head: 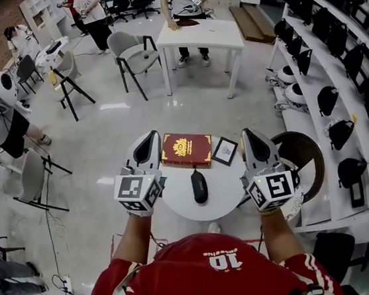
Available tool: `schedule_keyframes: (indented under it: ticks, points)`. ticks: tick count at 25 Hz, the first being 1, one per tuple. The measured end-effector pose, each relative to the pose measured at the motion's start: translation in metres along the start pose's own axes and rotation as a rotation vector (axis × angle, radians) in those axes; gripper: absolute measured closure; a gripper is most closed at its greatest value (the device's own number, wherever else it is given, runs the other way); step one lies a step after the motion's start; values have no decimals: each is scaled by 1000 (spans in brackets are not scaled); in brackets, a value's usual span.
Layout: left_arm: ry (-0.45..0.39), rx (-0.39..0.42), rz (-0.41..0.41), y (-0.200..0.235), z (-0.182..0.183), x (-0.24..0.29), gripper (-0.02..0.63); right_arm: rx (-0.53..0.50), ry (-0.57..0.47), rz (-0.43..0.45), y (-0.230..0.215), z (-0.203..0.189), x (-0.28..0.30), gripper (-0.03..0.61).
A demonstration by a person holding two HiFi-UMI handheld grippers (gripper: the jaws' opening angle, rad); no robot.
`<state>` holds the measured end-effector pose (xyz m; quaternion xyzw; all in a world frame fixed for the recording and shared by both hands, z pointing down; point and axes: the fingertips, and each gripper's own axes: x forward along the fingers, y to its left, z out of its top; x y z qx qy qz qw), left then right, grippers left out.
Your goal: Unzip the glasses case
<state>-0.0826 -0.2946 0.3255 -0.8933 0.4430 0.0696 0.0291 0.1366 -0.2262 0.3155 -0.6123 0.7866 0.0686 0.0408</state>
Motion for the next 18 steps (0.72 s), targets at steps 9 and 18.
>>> schedule_keyframes:
  ticks: [9,18]
  points:
    - [6,-13,7,5,-2,-7,606,3,9,19,9,-1,2,563]
    - [5,-22,-1,10,6,-18,606,0,8,27,24,4,2,563]
